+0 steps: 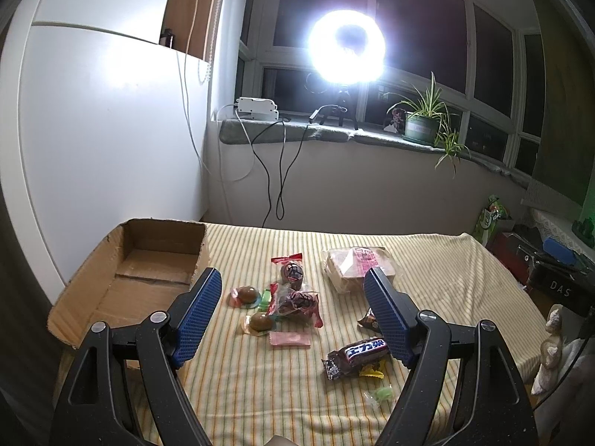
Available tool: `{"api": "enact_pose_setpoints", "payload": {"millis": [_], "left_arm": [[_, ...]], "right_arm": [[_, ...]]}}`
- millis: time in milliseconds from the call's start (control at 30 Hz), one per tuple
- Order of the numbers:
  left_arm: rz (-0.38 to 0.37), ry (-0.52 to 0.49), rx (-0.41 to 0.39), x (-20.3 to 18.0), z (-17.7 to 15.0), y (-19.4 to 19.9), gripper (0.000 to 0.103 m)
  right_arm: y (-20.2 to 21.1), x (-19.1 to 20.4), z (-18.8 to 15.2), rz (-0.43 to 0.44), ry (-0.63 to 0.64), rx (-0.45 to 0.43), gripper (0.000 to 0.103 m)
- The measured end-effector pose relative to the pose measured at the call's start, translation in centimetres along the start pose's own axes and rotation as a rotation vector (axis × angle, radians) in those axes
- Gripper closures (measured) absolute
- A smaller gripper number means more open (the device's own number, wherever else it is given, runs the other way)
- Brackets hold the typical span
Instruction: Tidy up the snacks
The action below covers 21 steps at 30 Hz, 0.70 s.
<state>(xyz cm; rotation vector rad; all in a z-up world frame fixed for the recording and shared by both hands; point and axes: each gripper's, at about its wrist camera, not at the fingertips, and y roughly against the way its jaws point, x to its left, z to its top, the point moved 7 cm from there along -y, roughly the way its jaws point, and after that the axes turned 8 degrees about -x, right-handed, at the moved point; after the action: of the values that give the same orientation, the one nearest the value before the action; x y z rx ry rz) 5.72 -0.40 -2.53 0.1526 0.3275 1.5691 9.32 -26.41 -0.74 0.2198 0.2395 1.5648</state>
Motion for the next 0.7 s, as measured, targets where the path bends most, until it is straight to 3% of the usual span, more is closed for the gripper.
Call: {"api": "enact_pose_setpoints", "payload": {"millis": [400, 700], "left_arm": [[-0.019, 0.015, 0.041, -0.1, -1.3, -0.6, 0.024], [-0.077, 0.078, 0.137, 0.1, -3.4, -2.0, 0.024]], "right_arm": [[-0.7, 0.9, -0.6, 0.017, 0.019, 0.025, 0.000], [-2.3, 1.8, -2.1, 0.057, 0.032, 0.092, 0.000]]}}
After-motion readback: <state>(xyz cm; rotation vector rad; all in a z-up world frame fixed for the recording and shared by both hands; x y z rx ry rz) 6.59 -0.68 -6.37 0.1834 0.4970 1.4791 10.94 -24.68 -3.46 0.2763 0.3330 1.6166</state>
